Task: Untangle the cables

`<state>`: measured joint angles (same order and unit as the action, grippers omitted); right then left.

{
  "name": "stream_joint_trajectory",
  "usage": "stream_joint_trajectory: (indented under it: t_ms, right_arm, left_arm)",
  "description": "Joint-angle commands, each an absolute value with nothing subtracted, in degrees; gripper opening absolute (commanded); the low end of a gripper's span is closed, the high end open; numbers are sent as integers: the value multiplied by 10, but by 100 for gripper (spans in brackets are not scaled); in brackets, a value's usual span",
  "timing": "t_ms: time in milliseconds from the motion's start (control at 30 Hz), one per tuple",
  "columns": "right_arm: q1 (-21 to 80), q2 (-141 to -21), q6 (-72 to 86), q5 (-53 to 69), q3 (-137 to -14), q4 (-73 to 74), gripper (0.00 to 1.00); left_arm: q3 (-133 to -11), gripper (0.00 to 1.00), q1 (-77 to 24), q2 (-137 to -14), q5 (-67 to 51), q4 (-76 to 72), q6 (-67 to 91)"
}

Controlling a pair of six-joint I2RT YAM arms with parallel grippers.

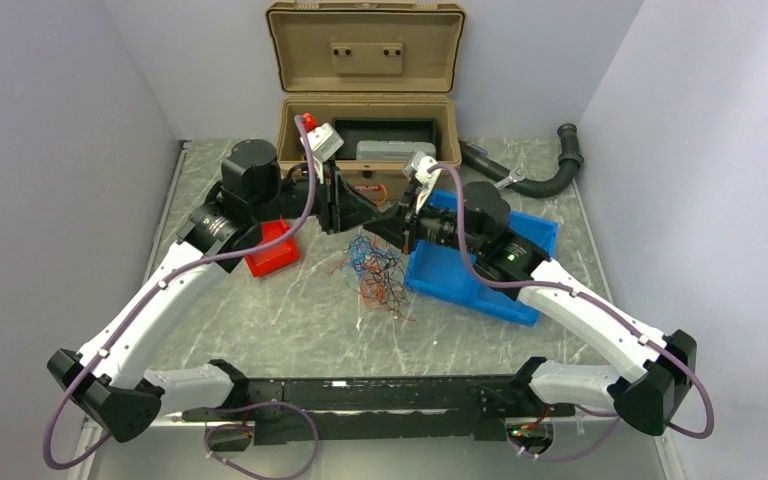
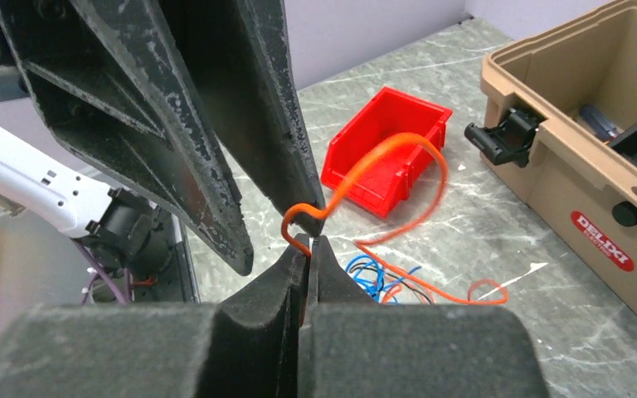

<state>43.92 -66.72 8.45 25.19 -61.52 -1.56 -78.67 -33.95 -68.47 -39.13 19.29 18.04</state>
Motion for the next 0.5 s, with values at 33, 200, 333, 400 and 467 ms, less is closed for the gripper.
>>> stream_joint_trajectory:
  t_ms: [33, 200, 333, 400, 467]
  right_arm:
    - [440, -628, 103, 200, -632, -29, 0]
    - [438, -639, 124, 145, -673, 23, 0]
    - [439, -645, 140, 153, -684, 26, 0]
    - [439, -644, 145, 162, -686, 23, 0]
    - [439, -644, 148, 171, -688, 22, 0]
  left_arm:
    - [-760, 55, -342, -650, -371, 153, 184]
    - [-655, 76, -341, -581, -323, 98, 179]
    - [-553, 75, -339, -534, -294, 26, 172]
    - [-512, 73, -339, -524, -286, -16, 171]
    - [-490, 73, -338, -526, -276, -37, 173]
